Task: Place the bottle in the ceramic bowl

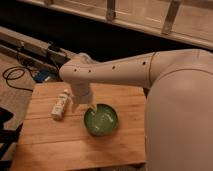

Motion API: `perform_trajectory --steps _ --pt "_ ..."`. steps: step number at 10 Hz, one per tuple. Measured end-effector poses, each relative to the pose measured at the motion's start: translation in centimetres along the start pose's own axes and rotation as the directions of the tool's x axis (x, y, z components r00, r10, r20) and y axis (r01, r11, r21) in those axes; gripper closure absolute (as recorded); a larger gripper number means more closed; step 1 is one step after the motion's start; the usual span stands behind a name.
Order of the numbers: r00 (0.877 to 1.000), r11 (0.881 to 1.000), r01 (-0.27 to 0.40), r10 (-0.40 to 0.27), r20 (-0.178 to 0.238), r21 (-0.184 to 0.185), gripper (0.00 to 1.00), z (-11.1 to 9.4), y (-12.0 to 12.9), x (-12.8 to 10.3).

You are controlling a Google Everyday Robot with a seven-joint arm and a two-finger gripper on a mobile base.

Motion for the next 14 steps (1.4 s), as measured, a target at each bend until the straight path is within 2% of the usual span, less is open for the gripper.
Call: perform_trajectory --steps 4,6,7,9,10,12,14 --pt "1.000 1.000 0.008 -0.008 0.013 0.000 0.35 -0.2 0.0 -0.3" --pt "0.992 0.998 0.053 -0.051 0.118 -0.014 0.35 -1.6 1.3 -1.9" --pt "0.986 0.997 0.071 -0.067 0.150 -0.021 0.35 -1.9 2.4 -2.5" --pt "0.966 0.992 0.126 -0.115 0.231 -0.032 0.35 -2.8 6.4 -5.1" --pt "0.963 0.990 0.136 -0.123 0.241 -0.038 0.35 -2.9 7.2 -5.3" --pt "0.964 0.992 0.126 -0.116 0.240 -0.027 0.35 -2.9 6.5 -5.5" --pt "0.962 0.992 0.121 -0.109 0.248 -0.032 0.35 -3.1 6.7 -5.1"
